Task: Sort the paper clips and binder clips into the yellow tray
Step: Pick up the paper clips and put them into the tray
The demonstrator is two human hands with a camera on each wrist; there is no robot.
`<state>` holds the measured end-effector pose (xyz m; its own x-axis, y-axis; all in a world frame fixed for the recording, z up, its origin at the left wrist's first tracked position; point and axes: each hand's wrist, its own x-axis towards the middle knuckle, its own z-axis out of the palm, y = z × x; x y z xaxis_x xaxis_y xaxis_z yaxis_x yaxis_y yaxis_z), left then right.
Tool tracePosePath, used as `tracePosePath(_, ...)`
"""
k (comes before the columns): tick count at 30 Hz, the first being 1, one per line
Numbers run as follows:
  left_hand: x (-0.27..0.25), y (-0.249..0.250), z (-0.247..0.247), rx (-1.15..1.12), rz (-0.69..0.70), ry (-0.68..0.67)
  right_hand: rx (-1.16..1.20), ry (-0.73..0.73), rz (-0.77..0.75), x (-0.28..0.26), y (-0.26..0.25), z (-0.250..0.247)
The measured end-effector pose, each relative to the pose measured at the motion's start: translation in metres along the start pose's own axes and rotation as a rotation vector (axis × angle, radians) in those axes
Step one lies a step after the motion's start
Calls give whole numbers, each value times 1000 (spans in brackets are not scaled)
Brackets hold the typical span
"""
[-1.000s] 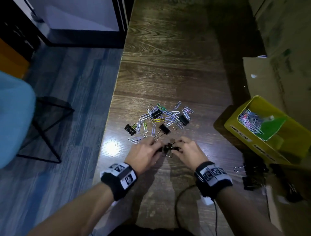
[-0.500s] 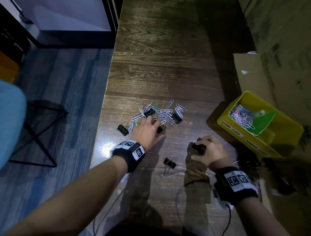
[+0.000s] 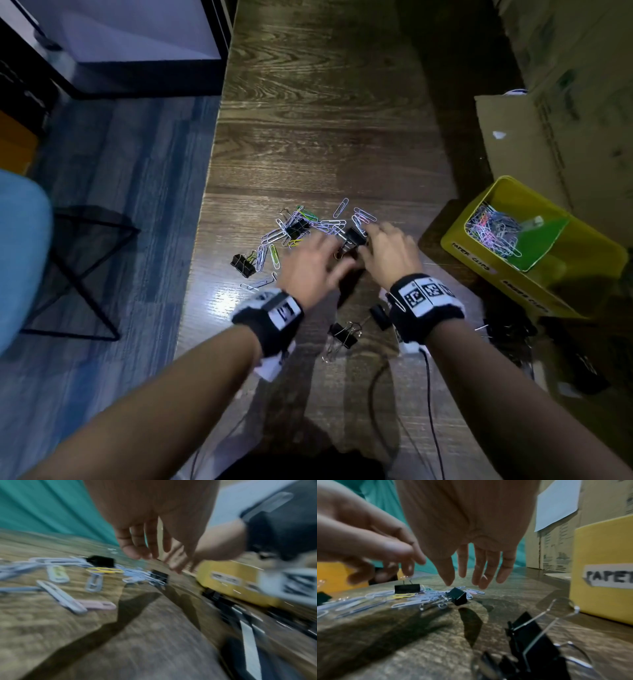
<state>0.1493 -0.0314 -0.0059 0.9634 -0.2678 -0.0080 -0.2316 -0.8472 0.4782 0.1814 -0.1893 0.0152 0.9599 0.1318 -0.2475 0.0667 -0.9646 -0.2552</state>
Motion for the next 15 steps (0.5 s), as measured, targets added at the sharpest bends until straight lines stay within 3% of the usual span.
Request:
tracePosePath(2, 20, -23, -14, 53, -166, 65, -12, -32, -27, 8, -4, 1)
tracePosePath(4, 36, -40, -24, 117, -247, -47, -22, -44, -20, 14, -8, 3)
tracePosePath(6, 42, -47, -27, 139, -230, -158, -32, -46, 4, 17, -12, 6)
tracePosePath(8, 44, -50, -28, 117, -197, -187, 25, -44, 33, 18, -12, 9)
tracePosePath(12, 45, -60, -46, -30, -148, 46, 277, 16, 117, 15, 6, 5)
tracePosePath(15, 59, -80, -62, -14, -248, 149, 304, 91, 216, 9, 30, 2)
